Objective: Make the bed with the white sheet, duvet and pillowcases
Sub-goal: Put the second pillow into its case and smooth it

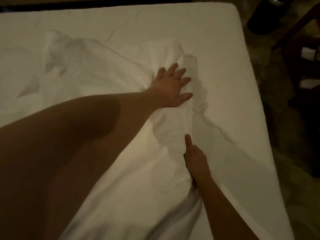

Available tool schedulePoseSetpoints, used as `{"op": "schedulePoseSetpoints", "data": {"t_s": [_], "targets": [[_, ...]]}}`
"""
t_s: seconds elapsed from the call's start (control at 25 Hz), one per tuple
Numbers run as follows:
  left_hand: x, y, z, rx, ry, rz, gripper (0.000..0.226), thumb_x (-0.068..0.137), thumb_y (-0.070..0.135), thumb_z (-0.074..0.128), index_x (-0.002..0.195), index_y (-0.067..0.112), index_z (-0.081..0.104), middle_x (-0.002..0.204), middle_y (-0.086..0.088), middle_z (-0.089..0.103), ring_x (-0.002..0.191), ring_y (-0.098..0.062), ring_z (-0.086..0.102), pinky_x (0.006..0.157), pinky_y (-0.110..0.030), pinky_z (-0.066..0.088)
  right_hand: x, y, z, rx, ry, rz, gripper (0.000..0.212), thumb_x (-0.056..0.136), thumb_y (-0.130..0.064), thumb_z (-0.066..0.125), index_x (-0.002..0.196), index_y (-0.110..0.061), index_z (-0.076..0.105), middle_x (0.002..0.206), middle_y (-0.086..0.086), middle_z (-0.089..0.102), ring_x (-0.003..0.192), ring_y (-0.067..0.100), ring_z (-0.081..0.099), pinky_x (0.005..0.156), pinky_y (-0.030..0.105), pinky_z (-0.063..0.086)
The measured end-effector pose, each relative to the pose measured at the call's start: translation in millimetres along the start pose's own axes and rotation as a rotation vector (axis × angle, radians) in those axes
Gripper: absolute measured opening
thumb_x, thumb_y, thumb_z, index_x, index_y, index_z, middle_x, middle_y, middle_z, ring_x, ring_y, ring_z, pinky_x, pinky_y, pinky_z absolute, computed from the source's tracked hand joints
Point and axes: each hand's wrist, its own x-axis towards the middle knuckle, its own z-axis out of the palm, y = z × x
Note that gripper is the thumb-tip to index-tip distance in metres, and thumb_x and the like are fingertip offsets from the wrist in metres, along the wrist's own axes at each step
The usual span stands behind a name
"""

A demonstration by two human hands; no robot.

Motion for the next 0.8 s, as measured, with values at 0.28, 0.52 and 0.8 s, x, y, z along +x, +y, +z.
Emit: {"op": "schedulePoseSetpoints", "data": {"t_s": [0.28, 0.52, 0.8], "targets": [[-100, 50, 14, 0.103, -0.166, 0.130, 0.063, 0.098, 0.068, 0.021, 0.156, 0.041, 0.024, 0.168, 0.009, 0.006, 0.154, -0.023, -0.008, 0.117, -0.065, -0.003, -68, 46, 10, -0.160, 0.078, 0.009, 0.070, 0.099, -0.067, 0.013, 0.132, -0.017, 0.050, 0.119, 0.012, 0.058, 0.107, 0.032, 0.056, 0.091, 0.043, 0.041], [-100, 91, 18, 0.265, -0.279, 0.334, 0.055, 0.102, 0.061, 0.020, 0.142, 0.036, 0.048, 0.149, 0.011, 0.046, 0.147, -0.018, 0.025, 0.118, -0.057, 0.005, -98, 65, 18, -0.054, 0.210, 0.097, 0.084, 0.098, -0.068, 0.006, 0.126, -0.009, 0.058, 0.125, 0.014, 0.063, 0.114, 0.032, 0.060, 0.102, 0.043, 0.041], [-74, 93, 24, 0.640, 0.032, 0.537, 0.064, 0.107, 0.050, 0.017, 0.094, 0.016, 0.070, 0.098, -0.007, 0.070, 0.095, -0.028, 0.060, 0.095, -0.039, 0.036, -103, 120, 7, 0.052, 0.263, 0.053, 0.096, 0.090, -0.078, 0.003, 0.103, -0.011, 0.070, 0.106, 0.012, 0.069, 0.098, 0.029, 0.065, 0.098, 0.045, 0.048]]}}
